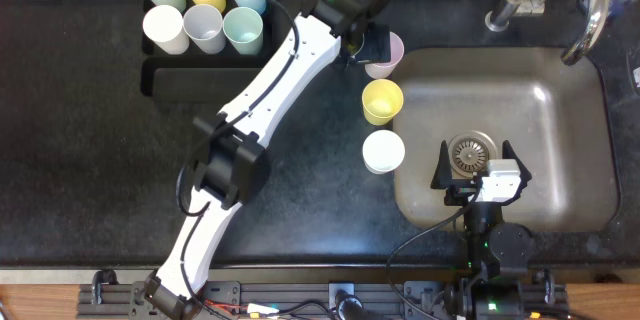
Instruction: Store Cups
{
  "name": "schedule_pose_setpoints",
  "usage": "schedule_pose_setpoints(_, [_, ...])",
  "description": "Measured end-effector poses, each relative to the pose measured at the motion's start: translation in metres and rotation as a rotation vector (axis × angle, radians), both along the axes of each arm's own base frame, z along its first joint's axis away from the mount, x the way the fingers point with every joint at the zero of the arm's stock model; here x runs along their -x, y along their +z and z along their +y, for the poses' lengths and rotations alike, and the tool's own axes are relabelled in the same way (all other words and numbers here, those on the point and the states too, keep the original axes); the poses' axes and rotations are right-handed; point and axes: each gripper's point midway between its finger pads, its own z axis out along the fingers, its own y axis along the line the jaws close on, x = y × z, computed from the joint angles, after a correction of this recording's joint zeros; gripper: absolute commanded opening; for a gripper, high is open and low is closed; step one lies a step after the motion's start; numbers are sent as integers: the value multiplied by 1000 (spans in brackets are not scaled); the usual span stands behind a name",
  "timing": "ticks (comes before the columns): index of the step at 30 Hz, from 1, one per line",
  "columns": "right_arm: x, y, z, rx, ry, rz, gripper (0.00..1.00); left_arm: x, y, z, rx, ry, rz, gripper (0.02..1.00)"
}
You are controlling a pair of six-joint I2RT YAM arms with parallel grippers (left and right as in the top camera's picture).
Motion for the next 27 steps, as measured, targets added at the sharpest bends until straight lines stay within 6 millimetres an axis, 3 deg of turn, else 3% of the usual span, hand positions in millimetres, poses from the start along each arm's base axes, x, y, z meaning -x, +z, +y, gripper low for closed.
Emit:
schedule_pose_setpoints(7, [0, 0, 0, 0, 0, 0, 998, 1, -5, -1, 4, 11, 15, 991])
schedule_pose_setpoints(10, [0, 0, 0, 0, -1, 0, 996, -1, -5, -2, 10, 14, 9, 606])
schedule_pose_setpoints(11, [0, 0, 0, 0, 0, 0, 998, -1, -4, -3, 13, 16, 7, 297])
schedule_pose_setpoints(12, [0, 0, 0, 0, 0, 0, 998, -2, -4, -4, 18, 16, 5, 106])
schedule_pose_setpoints(13, [0, 0, 0, -1, 0, 0, 996, -3, -4, -4, 21, 16, 1, 36])
schedule_pose_setpoints(21, [0, 0, 0, 0, -1, 0, 998, -16, 3, -13, 60, 17, -55, 36])
schedule_pose_setpoints(24, [0, 0, 0, -1, 0, 0, 998, -17, 2, -9, 53, 24, -52, 36])
schedule_pose_setpoints(27, [0, 0, 0, -1, 0, 0, 998, -14, 8, 10, 24, 49, -31, 36])
